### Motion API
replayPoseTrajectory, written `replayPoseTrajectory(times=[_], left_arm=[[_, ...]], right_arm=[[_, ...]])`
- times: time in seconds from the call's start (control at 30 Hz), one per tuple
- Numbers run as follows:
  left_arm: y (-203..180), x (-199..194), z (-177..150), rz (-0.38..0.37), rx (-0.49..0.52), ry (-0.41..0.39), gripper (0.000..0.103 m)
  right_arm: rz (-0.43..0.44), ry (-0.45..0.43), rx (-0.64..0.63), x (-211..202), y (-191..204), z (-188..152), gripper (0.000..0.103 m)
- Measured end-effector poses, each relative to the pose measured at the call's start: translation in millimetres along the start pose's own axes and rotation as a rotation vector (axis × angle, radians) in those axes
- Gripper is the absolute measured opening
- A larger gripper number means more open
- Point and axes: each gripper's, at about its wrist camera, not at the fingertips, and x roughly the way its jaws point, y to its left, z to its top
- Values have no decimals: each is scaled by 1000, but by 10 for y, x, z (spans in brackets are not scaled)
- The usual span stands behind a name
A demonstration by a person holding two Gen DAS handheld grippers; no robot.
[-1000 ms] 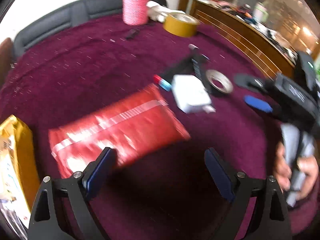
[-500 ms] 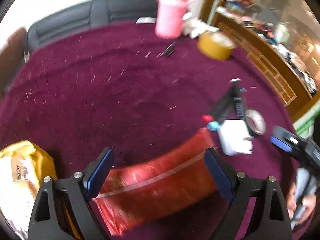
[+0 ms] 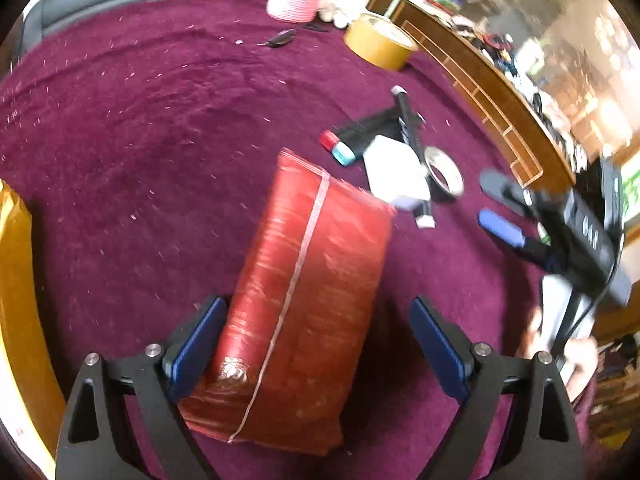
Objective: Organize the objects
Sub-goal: 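Close the left tool on the red pouch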
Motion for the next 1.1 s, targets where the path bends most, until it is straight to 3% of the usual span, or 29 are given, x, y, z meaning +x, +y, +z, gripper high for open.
replayPoseTrajectory(times=[0.1, 0.17, 0.27, 0.4, 0.47, 0.57, 0.63, 0.7, 1.1], left_arm=[[-236, 85, -74, 130, 74, -14, 91], [-424, 209, -144, 278, 158, -17, 93], [-561, 213, -171, 349, 196, -82, 98], [-469, 247, -162, 322, 105, -96, 103], [-476, 262, -189, 320, 106, -125, 103], [-494, 207, -252, 295, 119, -151, 89], [-510, 206, -286, 283, 137, -165, 66], [-541, 179, -298, 279, 151, -168, 59], [-594, -16, -540, 324, 125, -175, 51]], right_arm=[[-1, 0, -1, -4, 6, -5, 99], [0, 0, -2, -8, 6, -9, 99], [3, 0, 1, -10, 5, -10, 99], [-1, 1, -4, 4, 18, -7, 99], [0, 1, -3, 3, 11, -5, 99], [1, 0, -5, 4, 1, -8, 99], [-2, -1, -10, 6, 5, -8, 100], [-7, -1, -17, 10, 16, -8, 100], [-17, -9, -42, 45, 41, -1, 102]])
